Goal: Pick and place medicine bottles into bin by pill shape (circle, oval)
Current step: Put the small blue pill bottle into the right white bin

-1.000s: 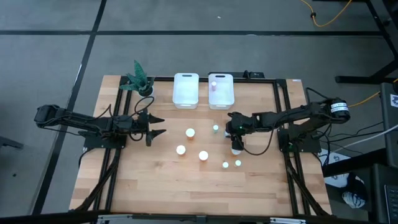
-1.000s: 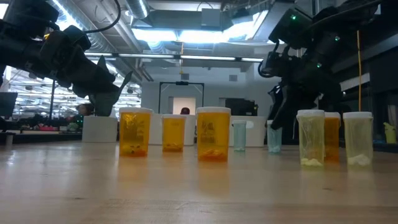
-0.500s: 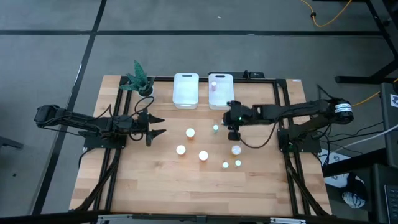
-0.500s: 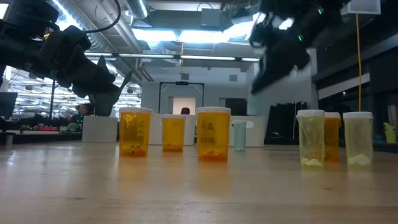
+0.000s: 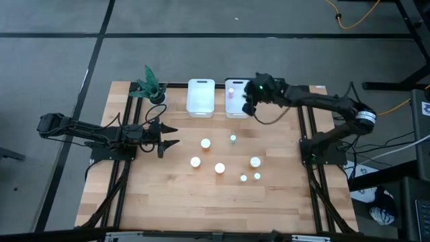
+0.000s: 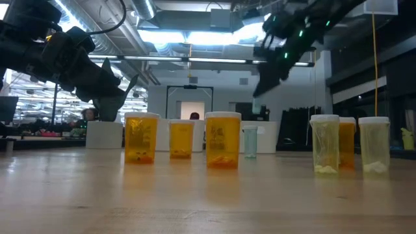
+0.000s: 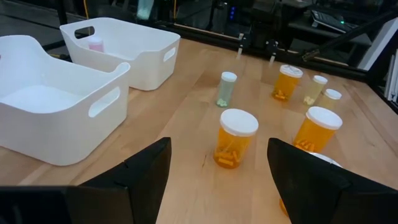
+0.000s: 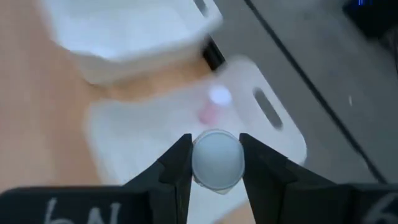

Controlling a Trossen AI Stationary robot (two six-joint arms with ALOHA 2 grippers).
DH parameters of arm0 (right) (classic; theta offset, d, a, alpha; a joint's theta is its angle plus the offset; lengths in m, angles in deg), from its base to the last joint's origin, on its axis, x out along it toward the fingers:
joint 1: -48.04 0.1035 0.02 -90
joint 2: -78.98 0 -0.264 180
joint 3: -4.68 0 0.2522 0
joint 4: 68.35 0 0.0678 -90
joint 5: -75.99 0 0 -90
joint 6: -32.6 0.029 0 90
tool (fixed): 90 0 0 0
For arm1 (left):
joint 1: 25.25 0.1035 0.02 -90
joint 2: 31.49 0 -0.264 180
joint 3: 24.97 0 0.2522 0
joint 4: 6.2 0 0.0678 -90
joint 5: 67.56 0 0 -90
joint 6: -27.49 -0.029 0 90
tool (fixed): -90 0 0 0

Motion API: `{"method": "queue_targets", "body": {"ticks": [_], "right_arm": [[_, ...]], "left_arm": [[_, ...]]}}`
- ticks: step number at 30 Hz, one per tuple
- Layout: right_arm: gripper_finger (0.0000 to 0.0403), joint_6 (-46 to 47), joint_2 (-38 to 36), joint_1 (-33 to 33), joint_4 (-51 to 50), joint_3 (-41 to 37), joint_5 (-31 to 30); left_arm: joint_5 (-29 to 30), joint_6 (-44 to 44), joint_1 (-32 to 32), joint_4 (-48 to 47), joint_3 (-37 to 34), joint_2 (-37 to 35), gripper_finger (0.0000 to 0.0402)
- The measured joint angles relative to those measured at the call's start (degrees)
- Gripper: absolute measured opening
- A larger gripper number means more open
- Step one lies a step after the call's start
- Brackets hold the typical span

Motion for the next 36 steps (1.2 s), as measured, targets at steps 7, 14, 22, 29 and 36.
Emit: {"method": "queue_targets", "body": {"ticks": [7,14,22,29,36], "right_arm": [[0.0116,0.0,10.4,-6.5,7.2,-0.1,7.5],[0.0117,-0.4,17.4,-8.8,8.0,4.2,8.6],[0.0118,-1.6,22.5,-8.9,1.9,12.1,9.6],[0.0119,-1.2,24.7,-8.9,0.8,12.3,8.4],[0.0164,-1.6,24.8,-8.9,1.1,12.4,6.4]], "left_arm": [[0.0,0.0,0.0,0.0,0.0,0.0,0.0259],[0.0,0.0,0.0,0.0,0.0,0.0,0.0259],[0.0,0.0,0.0,0.0,0.0,0.0,0.0259],[0.0,0.0,0.0,0.0,0.0,0.0,0.0259],[0.0,0.0,0.0,0.0,0.0,0.0,0.0259]]}}
